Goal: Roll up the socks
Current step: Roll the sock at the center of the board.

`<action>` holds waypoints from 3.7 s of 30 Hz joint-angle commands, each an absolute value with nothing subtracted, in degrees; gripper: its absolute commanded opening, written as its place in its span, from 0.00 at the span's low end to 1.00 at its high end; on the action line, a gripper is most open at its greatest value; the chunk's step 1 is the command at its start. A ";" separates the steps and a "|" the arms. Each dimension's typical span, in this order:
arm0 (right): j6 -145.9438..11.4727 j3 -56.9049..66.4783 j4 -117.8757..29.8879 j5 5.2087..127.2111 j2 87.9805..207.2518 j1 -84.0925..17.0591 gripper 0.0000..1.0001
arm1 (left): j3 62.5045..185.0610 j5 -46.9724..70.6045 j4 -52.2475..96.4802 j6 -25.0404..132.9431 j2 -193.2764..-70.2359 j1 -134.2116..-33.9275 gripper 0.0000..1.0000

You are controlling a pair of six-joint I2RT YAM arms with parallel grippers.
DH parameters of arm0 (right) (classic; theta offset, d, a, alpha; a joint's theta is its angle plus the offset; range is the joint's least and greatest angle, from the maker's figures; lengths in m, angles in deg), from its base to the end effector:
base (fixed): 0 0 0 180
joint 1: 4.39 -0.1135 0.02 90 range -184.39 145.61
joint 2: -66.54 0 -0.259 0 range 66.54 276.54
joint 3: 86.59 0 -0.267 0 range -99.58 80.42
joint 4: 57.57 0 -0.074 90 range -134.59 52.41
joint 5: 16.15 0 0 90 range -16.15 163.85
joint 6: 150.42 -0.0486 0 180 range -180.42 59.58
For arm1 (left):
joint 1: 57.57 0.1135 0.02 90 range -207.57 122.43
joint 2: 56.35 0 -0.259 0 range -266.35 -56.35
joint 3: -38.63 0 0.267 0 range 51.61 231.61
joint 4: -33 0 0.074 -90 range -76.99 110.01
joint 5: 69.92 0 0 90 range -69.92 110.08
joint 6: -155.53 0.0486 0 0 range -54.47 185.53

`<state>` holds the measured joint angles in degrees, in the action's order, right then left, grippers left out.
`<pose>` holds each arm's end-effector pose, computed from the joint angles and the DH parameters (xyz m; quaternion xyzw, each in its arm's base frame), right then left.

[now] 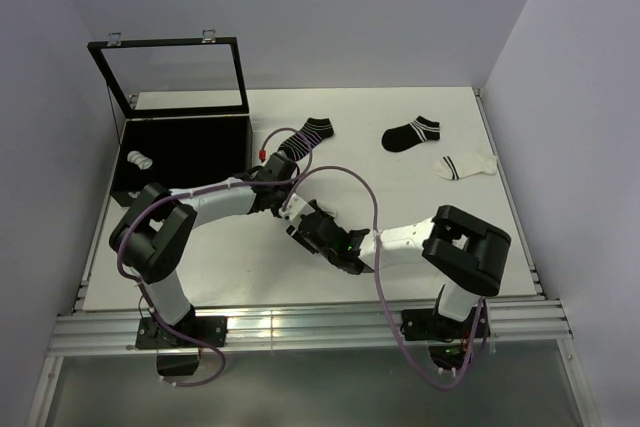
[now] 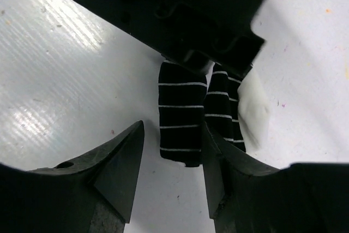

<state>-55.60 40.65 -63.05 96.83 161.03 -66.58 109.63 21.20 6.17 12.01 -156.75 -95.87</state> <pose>0.1732 0.2877 0.1238 -0.4074 0.7786 0.0568 0.4739 0.2890 -0.2270 0.1353 -0.1295 0.9480 -0.2021 0.2088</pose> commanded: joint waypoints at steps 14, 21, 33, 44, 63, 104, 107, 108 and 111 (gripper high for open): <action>-62.07 38.32 -59.80 90.68 162.35 -66.18 0.00 | 106.82 17.88 3.13 12.18 -152.60 -94.22 0.54; -71.47 38.50 -56.36 69.59 158.56 -57.31 0.00 | 100.58 22.08 6.64 7.09 -142.15 -91.94 0.78; -90.89 41.48 -70.33 36.00 167.77 -41.05 0.00 | 87.39 20.60 19.48 3.39 -133.51 -91.76 0.77; -101.12 39.12 -78.71 21.39 180.87 -32.96 0.00 | 88.52 19.29 25.11 3.92 -140.54 -92.99 0.73; -93.39 34.63 -64.73 28.23 178.34 -31.37 0.08 | 95.03 19.81 19.14 6.56 -150.65 -93.34 0.33; -52.77 34.90 -63.05 105.93 167.34 -71.10 0.55 | 111.21 17.88 -0.29 16.49 -158.48 -94.75 0.03; -53.56 34.63 -62.00 106.20 169.10 -71.10 0.34 | 110.50 17.35 0.41 16.49 -157.60 -94.75 0.05; -54.00 34.80 -61.82 105.93 169.19 -71.10 0.26 | 110.33 17.35 0.85 16.49 -156.90 -94.75 0.06; -56.28 34.81 -59.46 103.39 168.40 -70.75 0.00 | 108.75 17.96 2.87 15.79 -154.97 -94.66 0.16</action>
<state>-53.26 35.76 -61.65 106.14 167.66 -70.76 110.73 18.38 3.87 14.90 -156.92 -94.41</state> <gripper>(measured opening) 0.073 0.228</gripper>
